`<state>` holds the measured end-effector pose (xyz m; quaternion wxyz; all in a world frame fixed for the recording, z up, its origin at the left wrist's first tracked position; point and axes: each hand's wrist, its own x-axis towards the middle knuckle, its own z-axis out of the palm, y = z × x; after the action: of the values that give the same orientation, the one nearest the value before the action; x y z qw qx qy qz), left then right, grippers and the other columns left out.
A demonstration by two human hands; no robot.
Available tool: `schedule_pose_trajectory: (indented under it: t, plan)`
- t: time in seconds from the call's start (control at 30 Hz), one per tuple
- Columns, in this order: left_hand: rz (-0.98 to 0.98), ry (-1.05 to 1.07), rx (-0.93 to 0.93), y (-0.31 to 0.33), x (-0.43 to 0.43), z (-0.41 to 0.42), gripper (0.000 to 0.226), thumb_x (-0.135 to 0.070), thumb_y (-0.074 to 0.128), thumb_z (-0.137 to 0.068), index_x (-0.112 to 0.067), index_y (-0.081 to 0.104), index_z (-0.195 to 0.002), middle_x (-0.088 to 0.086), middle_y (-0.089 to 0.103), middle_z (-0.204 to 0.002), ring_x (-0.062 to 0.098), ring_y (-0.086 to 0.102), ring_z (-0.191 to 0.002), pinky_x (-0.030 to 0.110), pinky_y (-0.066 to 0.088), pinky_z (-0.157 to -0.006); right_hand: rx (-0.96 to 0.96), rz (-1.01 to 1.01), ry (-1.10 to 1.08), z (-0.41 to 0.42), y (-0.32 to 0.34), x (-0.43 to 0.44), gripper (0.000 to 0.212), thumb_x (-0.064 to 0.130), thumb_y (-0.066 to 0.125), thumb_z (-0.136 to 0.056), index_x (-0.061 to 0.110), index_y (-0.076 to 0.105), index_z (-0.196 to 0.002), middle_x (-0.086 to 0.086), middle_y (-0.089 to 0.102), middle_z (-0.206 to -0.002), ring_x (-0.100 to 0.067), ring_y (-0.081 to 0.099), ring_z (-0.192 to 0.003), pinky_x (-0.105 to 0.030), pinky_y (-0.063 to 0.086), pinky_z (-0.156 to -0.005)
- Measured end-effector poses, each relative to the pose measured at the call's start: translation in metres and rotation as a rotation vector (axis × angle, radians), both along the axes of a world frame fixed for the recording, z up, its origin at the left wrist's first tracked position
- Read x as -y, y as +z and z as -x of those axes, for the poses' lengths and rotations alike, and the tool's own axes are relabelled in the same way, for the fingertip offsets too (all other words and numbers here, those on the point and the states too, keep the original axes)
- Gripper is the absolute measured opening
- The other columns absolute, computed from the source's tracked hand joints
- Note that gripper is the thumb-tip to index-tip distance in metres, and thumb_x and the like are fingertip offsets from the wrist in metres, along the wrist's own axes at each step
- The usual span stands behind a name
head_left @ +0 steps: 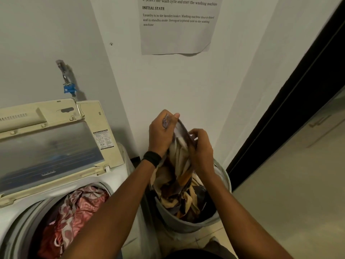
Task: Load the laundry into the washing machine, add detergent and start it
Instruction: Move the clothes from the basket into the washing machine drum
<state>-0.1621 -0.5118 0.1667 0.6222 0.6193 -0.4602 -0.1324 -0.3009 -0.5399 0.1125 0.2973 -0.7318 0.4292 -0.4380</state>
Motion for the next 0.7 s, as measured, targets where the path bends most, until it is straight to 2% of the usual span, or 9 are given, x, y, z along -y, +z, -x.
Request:
schedule_pose_trajectory:
  t: [0.1, 0.13, 0.2, 0.27, 0.37, 0.43, 0.5, 0.6, 0.7]
  plan:
    - [0.057, 0.081, 0.012, 0.013, 0.0, -0.005, 0.037, -0.023, 0.058, -0.106, -0.002, 0.05, -0.077, 0.001, 0.049, -0.068, 0.01, 0.047, -0.062, 0.021, 0.041, -0.062, -0.191, -0.062, -0.012, 0.015, -0.036, -0.005, 0.046, -0.004, 0.06, -0.089, 0.019, 0.053, -0.128, -0.002, 0.049, -0.124, -0.017, 0.057, -0.097, -0.026, 0.05, -0.075]
    - [0.089, 0.138, -0.032, 0.016, 0.001, -0.009, 0.038, -0.023, 0.057, -0.106, -0.001, 0.049, -0.076, -0.001, 0.045, -0.067, 0.007, 0.044, -0.063, 0.019, 0.038, -0.063, -0.238, -0.098, -0.034, 0.024, -0.045, -0.004, 0.046, -0.003, 0.063, -0.088, 0.019, 0.054, -0.128, -0.003, 0.048, -0.124, -0.02, 0.057, -0.098, -0.03, 0.052, -0.076]
    - [0.139, 0.268, -0.132, 0.019, 0.003, -0.024, 0.041, -0.024, 0.054, -0.108, -0.001, 0.044, -0.075, -0.003, 0.037, -0.066, 0.007, 0.037, -0.063, 0.021, 0.033, -0.061, -0.291, -0.194, -0.089, 0.049, -0.052, 0.003, 0.03, 0.002, 0.064, -0.09, 0.023, 0.059, -0.11, -0.001, 0.055, -0.112, -0.022, 0.062, -0.092, -0.036, 0.054, -0.074]
    - [0.144, 0.332, -0.123, 0.019, 0.003, -0.041, 0.04, -0.027, 0.052, -0.108, -0.012, 0.042, -0.073, -0.005, 0.036, -0.066, 0.011, 0.038, -0.067, 0.023, 0.033, -0.063, -0.19, -0.357, -0.088, 0.08, -0.039, 0.017, 0.016, 0.007, 0.068, -0.091, 0.023, 0.065, -0.091, 0.0, 0.068, -0.09, -0.021, 0.068, -0.078, -0.036, 0.053, -0.069]
    - [0.083, 0.36, -0.065, 0.013, 0.0, -0.053, 0.038, -0.034, 0.049, -0.109, -0.023, 0.04, -0.073, 0.003, 0.042, -0.071, 0.021, 0.042, -0.08, 0.017, 0.036, -0.072, 0.145, -0.536, 0.072, 0.112, 0.019, 0.042, 0.002, 0.008, 0.073, -0.092, 0.008, 0.074, -0.094, -0.008, 0.073, -0.081, -0.024, 0.064, -0.071, -0.033, 0.051, -0.065]
    - [0.1, 0.325, -0.096, 0.012, 0.0, -0.05, 0.039, -0.033, 0.05, -0.109, -0.016, 0.041, -0.075, 0.001, 0.039, -0.07, 0.015, 0.041, -0.076, 0.023, 0.036, -0.068, 0.315, -0.513, 0.131, 0.118, 0.07, 0.053, 0.01, 0.011, 0.066, -0.097, 0.009, 0.076, -0.097, -0.006, 0.076, -0.087, -0.018, 0.068, -0.078, -0.03, 0.057, -0.072]
    - [0.132, 0.26, -0.117, 0.017, -0.001, -0.041, 0.035, -0.025, 0.049, -0.11, -0.011, 0.042, -0.079, -0.004, 0.037, -0.069, 0.006, 0.039, -0.067, 0.021, 0.035, -0.064, 0.364, -0.394, 0.109, 0.112, 0.115, 0.059, 0.017, 0.012, 0.059, -0.1, 0.008, 0.076, -0.098, -0.005, 0.075, -0.093, -0.012, 0.067, -0.085, -0.026, 0.055, -0.08]
    - [0.131, 0.12, -0.107, 0.021, 0.0, -0.015, 0.024, -0.017, 0.045, -0.11, -0.008, 0.048, -0.089, -0.005, 0.046, -0.076, 0.002, 0.046, -0.069, 0.016, 0.04, -0.069, 0.248, -0.322, 0.163, 0.075, 0.139, 0.06, 0.019, 0.011, 0.06, -0.094, 0.004, 0.076, -0.087, -0.005, 0.075, -0.089, -0.01, 0.065, -0.085, -0.024, 0.05, -0.082]
    - [0.09, -0.079, -0.136, 0.013, 0.002, 0.013, 0.019, -0.022, 0.046, -0.109, -0.004, 0.051, -0.105, 0.003, 0.056, -0.093, 0.008, 0.056, -0.085, 0.022, 0.047, -0.079, 0.078, -0.311, 0.263, 0.028, 0.125, 0.047, 0.022, 0.027, 0.07, -0.09, 0.006, 0.075, -0.083, -0.009, 0.075, -0.081, -0.01, 0.064, -0.077, -0.032, 0.052, -0.077]
